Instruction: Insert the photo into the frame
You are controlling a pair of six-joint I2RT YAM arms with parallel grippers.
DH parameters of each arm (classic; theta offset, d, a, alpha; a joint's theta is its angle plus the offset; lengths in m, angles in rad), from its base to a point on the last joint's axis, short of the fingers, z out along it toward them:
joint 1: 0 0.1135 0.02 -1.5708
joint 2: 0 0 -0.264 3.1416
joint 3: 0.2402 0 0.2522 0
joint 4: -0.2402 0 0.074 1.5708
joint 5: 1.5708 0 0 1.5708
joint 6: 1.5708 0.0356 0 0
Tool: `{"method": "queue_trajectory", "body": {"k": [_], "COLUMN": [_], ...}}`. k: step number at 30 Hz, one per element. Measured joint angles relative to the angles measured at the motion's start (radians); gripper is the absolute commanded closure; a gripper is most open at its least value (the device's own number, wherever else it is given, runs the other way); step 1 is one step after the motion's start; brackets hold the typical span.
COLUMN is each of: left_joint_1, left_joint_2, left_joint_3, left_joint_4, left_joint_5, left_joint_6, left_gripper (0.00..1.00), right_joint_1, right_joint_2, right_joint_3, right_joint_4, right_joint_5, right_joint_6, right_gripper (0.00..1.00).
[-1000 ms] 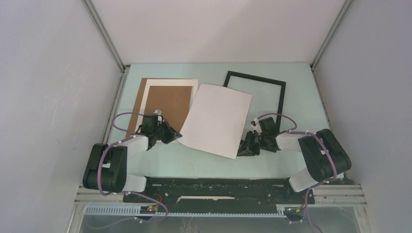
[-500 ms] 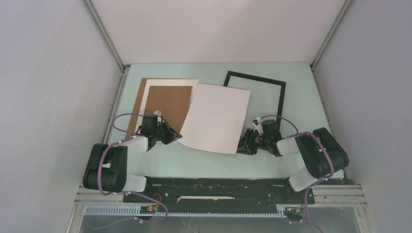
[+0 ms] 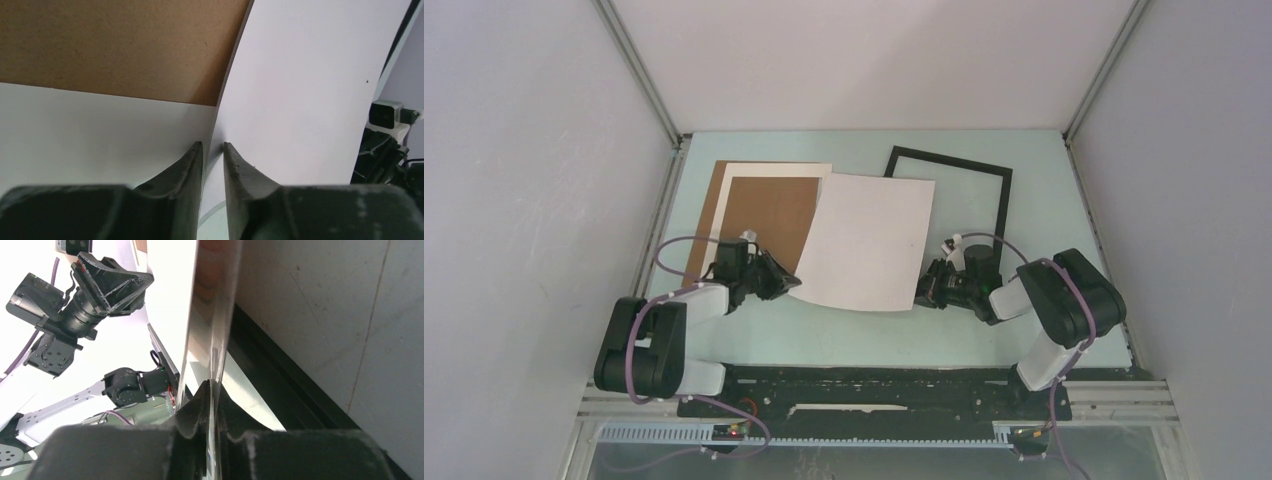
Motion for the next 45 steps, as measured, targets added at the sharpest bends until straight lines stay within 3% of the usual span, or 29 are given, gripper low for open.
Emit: {"method": "queue_trajectory", "body": {"k": [3, 11, 14, 20, 24, 28, 30, 34, 37, 42, 45], "left_joint_1": [0.000, 0.000, 0.000, -0.002, -0.002, 0.002, 0.003, -0.005, -0.102, -0.366, -0.446], "left_joint_2": [-0.005, -0.015, -0.019, -0.228, -0.440, -0.583, -0.586, -0.528, -0.573, -0.851, -0.930], "left_joint_3": [0.000, -0.001, -0.007, -0.067, -0.069, -0.068, -0.068, -0.069, -0.068, -0.068, -0.068], "left_joint_4": [0.003, 0.032, 0.046, -0.037, -0.163, -0.251, -0.261, -0.173, -0.090, -0.008, 0.074], "left_joint_5": [0.001, 0.031, 0.036, -0.108, -0.245, -0.349, -0.340, -0.156, -0.076, -0.150, -0.205], "left_joint_6": [-0.001, -0.004, -0.018, -0.024, -0.015, 0.009, 0.024, 0.037, 0.061, 0.170, 0.240], "left_gripper": [0.52, 0.35, 0.24, 0.21, 0.05, 0.02, 0.02, 0.01, 0.00, 0.00, 0.00], "right_joint_1": [0.003, 0.052, 0.085, 0.200, 0.235, 0.239, 0.239, 0.253, 0.262, 0.266, 0.266], "right_joint_2": [-0.024, -0.326, -0.380, -0.367, -0.311, -0.280, -0.275, -0.246, -0.243, -0.241, -0.230], "right_joint_3": [0.015, 0.134, 0.232, 0.490, 0.603, 0.640, 0.661, 0.759, 0.812, 0.839, 0.841], "right_joint_4": [-0.049, -0.432, -0.570, -0.798, -0.848, -0.945, -0.993, -1.077, -1.103, -1.129, -1.139], "right_joint_5": [0.009, 0.068, 0.085, 0.130, 0.139, 0.178, 0.195, 0.217, 0.221, 0.235, 0.239], "right_joint_6": [-0.027, -0.217, -0.284, -0.386, -0.413, -0.435, -0.449, -0.475, -0.479, -0.477, -0.475], "right_gripper": [1.00, 1.00, 1.00, 1.00, 1.00, 1.00, 1.00, 1.00, 1.00, 1.00, 1.00]}}
